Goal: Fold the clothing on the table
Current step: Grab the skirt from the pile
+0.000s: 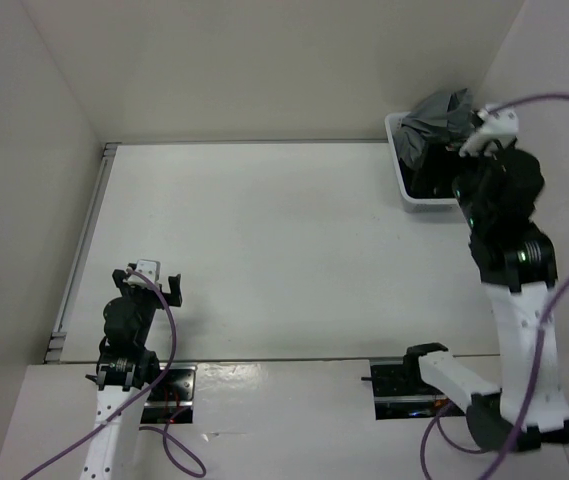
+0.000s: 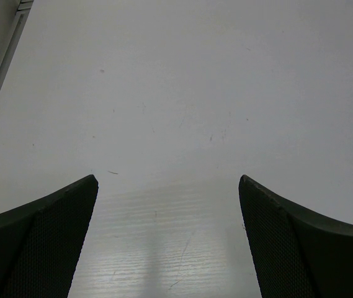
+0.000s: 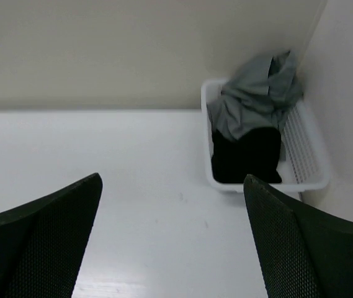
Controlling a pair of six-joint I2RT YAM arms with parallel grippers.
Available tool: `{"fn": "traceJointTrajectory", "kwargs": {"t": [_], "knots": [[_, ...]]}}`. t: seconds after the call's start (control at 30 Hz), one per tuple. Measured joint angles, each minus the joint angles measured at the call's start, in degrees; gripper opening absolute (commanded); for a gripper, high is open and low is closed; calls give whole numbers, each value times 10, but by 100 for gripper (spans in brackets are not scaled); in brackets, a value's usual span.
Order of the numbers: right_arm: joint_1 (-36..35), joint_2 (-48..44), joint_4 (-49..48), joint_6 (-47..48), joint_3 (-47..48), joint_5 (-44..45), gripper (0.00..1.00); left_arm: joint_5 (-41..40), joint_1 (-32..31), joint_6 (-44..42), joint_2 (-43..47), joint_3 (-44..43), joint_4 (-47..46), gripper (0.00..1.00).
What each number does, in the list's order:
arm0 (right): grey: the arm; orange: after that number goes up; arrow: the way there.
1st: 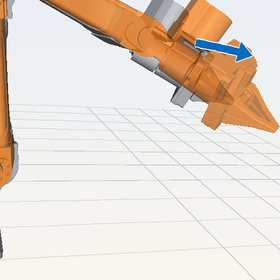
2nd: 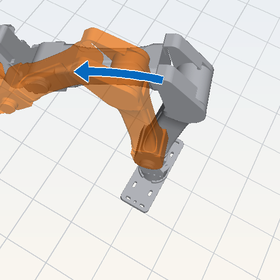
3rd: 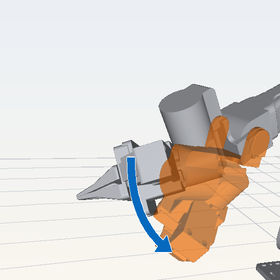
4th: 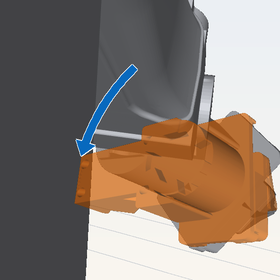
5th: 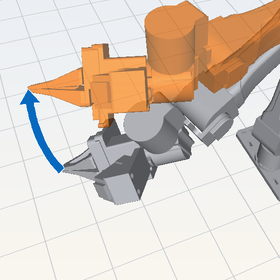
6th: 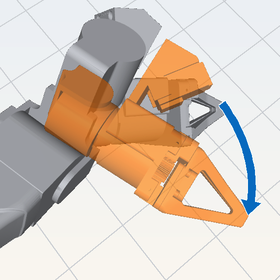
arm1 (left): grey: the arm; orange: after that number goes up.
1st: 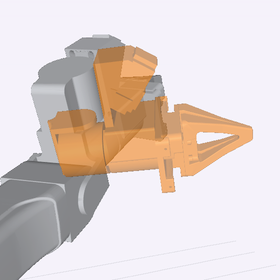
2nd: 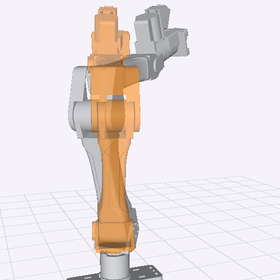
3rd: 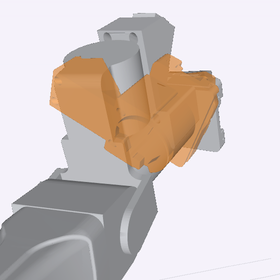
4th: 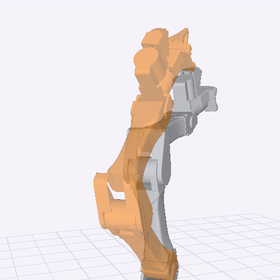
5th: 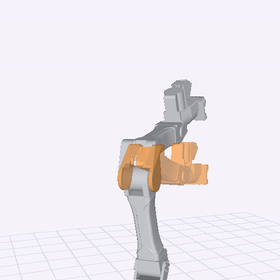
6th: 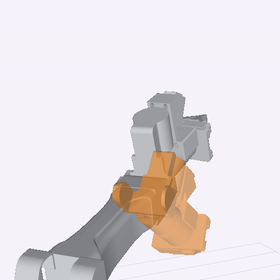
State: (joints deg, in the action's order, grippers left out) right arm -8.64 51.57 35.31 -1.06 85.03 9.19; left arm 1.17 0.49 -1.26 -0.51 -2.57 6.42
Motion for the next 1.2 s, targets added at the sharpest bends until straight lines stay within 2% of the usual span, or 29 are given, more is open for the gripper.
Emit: {"fn": "traceJointTrajectory", "kwargs": {"t": [0.2,0.33,0.53,0.67,0.8,0.97,1.2], "knots": [[56,270,103,84,139,-62,99,0,0,0,0,0,0,100],[114,369,111,110,124,-85,99,-1,0,0,0,0,0,100],[197,465,103,123,142,-101,99,-1,0,0,0,0,0,100],[226,534,75,126,160,-112,99,-1,0,0,0,0,0,100],[231,583,59,132,159,-116,93,-1,0,0,0,0,0,100],[223,623,35,141,159,-123,90,-1,0,0,0,0,0,100],[215,681,11,145,177,-132,90,-1,0,0,0,0,0,100]]}}
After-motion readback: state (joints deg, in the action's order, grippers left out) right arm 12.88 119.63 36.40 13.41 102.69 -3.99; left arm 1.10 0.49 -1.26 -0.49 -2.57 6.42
